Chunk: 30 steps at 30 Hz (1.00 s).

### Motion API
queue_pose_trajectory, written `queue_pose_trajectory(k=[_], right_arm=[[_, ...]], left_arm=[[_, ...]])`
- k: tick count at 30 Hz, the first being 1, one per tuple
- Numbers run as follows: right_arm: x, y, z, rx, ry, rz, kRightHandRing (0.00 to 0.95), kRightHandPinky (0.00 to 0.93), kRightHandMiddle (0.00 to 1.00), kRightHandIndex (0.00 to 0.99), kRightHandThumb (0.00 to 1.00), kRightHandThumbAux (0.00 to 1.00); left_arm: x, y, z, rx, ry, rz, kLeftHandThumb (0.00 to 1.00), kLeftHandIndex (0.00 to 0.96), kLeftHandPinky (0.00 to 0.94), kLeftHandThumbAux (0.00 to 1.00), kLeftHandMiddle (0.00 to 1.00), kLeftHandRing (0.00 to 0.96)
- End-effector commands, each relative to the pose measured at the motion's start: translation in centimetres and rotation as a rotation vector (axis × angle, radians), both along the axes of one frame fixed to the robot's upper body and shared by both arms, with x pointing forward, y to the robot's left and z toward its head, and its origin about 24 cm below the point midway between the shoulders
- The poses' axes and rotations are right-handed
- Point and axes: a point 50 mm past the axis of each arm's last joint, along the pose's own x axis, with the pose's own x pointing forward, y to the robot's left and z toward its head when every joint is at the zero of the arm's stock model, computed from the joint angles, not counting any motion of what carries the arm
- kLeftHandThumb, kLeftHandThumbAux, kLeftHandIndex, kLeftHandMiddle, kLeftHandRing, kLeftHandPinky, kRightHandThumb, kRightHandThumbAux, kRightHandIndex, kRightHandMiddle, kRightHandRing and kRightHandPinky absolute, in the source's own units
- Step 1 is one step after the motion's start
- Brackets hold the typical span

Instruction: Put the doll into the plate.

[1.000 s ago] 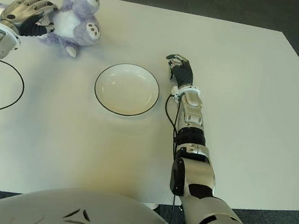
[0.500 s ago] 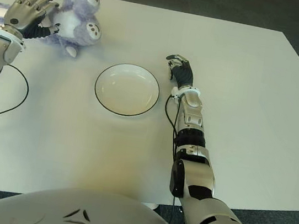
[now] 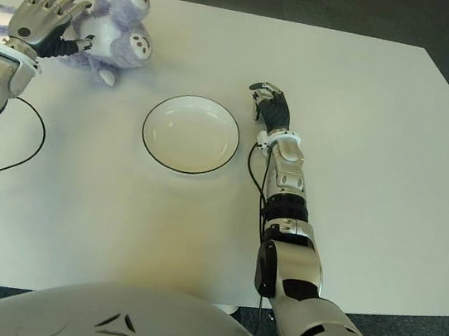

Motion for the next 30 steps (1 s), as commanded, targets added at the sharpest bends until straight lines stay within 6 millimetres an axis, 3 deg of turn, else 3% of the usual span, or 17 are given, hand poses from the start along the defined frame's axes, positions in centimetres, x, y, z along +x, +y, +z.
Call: queue_pose_trajectory(k=[1,15,30], right_arm=[[-1.6,-0.1,-3.7,0.013,0.167,0.003,0.847,0.846,0.856,0.439,0.698,0.723],[-1.7,0.1,-3.7,0.035,0.165,0.02,0.856,0.857,0.863,0.439,0.7,0.722],[-1.9,0.2,-3.6,0.047,0.176,0.04,0.864,0.863,0.87,0.439,0.7,0.722]], left_arm=[[0.3,-0.4,-0.4,0.015,0.111,-0.012,0.47,0.0,0.0,0.116,0.0,0.0],[1.2,-0.8,-0.8,0.159,0.459,0.05,0.614,0.0,0.0,0.147,0.0,0.0],[1.7,-1.4,-0.7,0.16,0.613,0.093,0.668,0.0,0.0,0.133,0.0,0.0]])
